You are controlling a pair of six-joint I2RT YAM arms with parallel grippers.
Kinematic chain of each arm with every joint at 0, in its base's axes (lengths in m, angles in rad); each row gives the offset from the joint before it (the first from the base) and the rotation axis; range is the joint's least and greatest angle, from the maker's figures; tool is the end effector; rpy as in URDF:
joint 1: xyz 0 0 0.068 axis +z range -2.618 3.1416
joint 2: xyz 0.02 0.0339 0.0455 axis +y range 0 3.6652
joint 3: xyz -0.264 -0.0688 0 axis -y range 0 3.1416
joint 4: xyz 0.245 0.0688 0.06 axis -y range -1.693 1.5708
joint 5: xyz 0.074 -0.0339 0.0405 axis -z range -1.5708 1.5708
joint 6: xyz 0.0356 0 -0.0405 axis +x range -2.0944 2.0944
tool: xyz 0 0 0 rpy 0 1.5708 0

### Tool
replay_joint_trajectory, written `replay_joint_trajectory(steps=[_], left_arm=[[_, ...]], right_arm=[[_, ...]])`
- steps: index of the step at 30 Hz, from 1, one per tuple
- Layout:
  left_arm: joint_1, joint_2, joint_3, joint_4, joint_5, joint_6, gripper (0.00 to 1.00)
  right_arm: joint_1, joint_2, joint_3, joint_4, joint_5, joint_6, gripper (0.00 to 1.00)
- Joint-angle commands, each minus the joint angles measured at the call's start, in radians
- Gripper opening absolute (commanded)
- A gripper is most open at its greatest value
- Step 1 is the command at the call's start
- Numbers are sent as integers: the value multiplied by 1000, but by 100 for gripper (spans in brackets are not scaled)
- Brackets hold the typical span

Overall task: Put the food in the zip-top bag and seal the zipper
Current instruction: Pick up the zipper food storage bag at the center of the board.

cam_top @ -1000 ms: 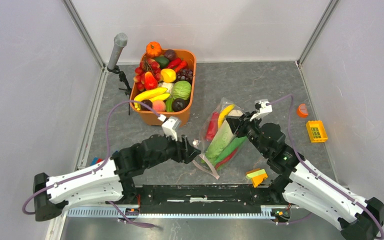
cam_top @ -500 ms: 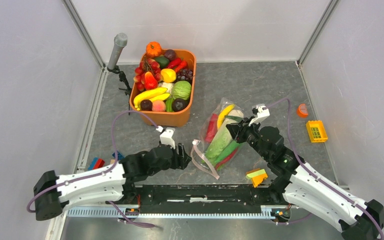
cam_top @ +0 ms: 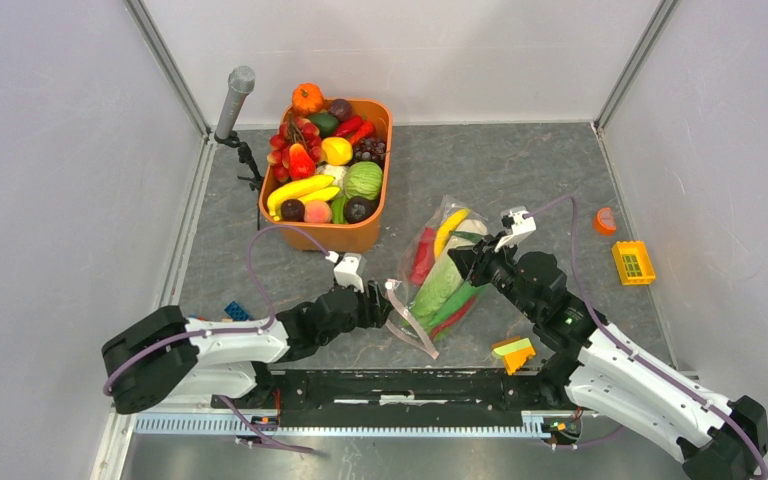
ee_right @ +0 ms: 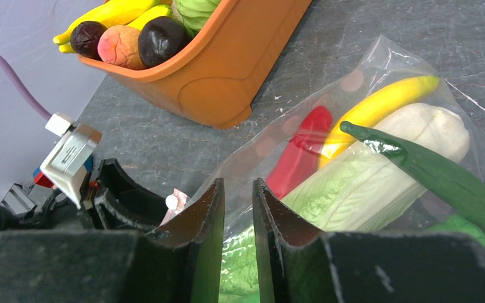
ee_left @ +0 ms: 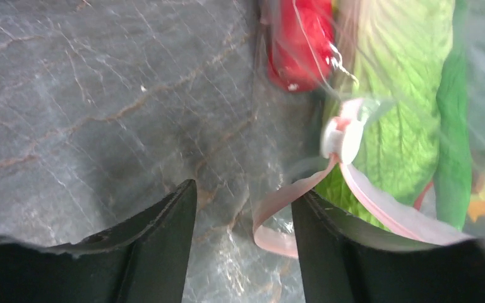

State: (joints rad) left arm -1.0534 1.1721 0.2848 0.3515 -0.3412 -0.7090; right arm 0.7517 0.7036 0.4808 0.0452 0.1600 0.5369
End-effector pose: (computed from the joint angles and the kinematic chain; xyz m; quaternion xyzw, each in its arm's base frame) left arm 0.1148 -0.1777 0.1498 0.0640 0.8582 -0.2823 0.4240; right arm 0.1341 0.1176 0.2694 -0.0310 0.7657 0.3351 0.5482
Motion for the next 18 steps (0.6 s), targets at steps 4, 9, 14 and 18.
replay_joint_trajectory(steps=[4,9,14,18], left_arm=[[71,132,-39,381,116,74,45],[70,209,-23,465,218,76,27],[71,164,-8,426,210,83,13],[70,57,42,275,181,142,6]], right_arm=[[1,-7,7,38,2,-5,28],[1,-7,1,62,-19,-45,28],[1,-15,10,63,-26,-116,28],[1,-39,12,63,-16,-186,28]])
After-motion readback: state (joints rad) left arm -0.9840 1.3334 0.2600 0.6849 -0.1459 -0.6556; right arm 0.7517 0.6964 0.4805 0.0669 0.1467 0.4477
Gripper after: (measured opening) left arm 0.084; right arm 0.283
